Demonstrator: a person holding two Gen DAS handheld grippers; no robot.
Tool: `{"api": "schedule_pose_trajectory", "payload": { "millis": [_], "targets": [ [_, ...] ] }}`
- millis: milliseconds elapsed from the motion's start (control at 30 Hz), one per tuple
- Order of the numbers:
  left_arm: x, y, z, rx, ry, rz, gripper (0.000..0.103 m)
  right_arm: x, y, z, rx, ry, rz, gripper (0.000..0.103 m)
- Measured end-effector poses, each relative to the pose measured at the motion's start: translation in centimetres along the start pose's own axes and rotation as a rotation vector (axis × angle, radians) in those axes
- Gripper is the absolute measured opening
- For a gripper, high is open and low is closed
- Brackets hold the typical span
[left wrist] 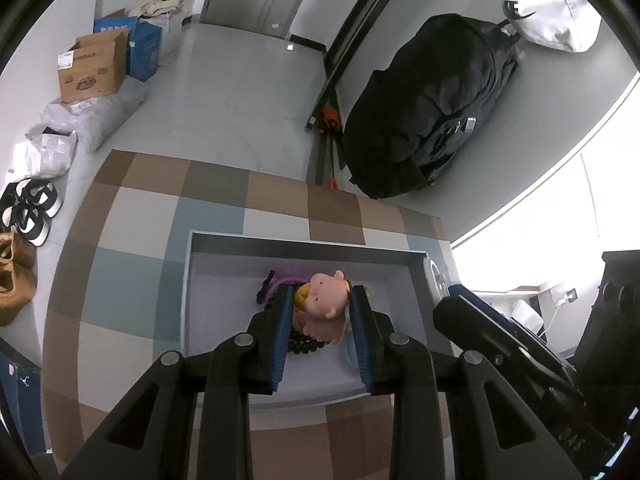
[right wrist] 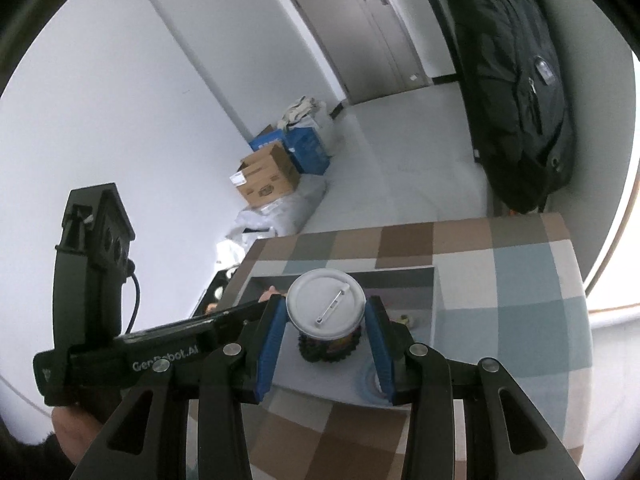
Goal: Organize jewelry
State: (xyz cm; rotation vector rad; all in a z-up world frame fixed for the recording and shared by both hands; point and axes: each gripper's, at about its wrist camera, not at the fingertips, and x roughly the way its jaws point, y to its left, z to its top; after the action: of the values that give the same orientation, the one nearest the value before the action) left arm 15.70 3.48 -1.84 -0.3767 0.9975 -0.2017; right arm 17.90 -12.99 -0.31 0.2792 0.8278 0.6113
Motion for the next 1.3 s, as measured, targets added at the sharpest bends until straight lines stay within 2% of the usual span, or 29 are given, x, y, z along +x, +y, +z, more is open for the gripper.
{"api": "schedule_pose_trajectory", "payload": {
  "millis": [267, 333, 400, 433, 500, 533, 567, 667, 767, 967, 1067, 1300],
  "targets": [
    [0.5, -0.2, 0.1, -0.017, 0.005, -0.037, 0.025, 0.1, -0.8, -0.1, 0.036, 0.017, 0.007, 0.041],
    [0.4, -0.4, 0.2, -0.014, 0.005, -0.030, 0.035, 0.1, -1.1, -0.1, 0.049, 0.018, 0.005, 0.042],
    [0.0, -0.4, 0.3, -0.017, -0.016, -0.029, 0.063, -0.1, -1.4, 0.0, 0.058, 0.015, 0.002, 0.050],
    [-0.4, -0.3, 0.3, -0.026, -0.033, -0.020, 0.067, -0.3, -1.4, 0.1, 0.055, 0.011, -0.002, 0.055],
    [-0.8, 0.0, 0.3, -0.034, -0.053, -0.032, 0.069, -1.1, -1.4, 0.5, 0.048, -0.011, 0.010, 0.063],
    [-0.8, 0.0, 0.4, -0.034, -0.051, -0.035, 0.069, -1.4, -1.4, 0.6, 0.048, -0.023, 0.015, 0.073],
    [-0.9, 0.0, 0.4, -0.030, -0.048, -0.027, 0.069, -1.8, -1.4, 0.7, 0.047, -0.039, 0.013, 0.080],
    [-1.1, -0.1, 0.2, -0.013, -0.054, 0.012, 0.069, -2.4, -1.5, 0.6, 0.040, -0.051, 0.002, 0.081],
    [-1.5, -0.5, 0.0, 0.005, -0.071, 0.052, 0.069, -2.6, -1.5, 0.4, 0.031, -0.050, -0.013, 0.087],
    [-3.2, -1.7, -0.8, 0.089, -0.158, 0.150, 0.070, -3.4, -0.6, -0.4, -0.022, -0.062, -0.031, 0.097],
    [-4.1, -2.4, -1.4, 0.123, -0.210, 0.194, 0.080, -4.3, -0.1, -0.7, -0.041, -0.090, -0.027, 0.101],
    [-6.3, -2.9, -2.5, 0.148, -0.324, 0.236, 0.083, -6.3, 1.4, -1.7, -0.128, -0.165, -0.011, 0.103]
  ]
}}
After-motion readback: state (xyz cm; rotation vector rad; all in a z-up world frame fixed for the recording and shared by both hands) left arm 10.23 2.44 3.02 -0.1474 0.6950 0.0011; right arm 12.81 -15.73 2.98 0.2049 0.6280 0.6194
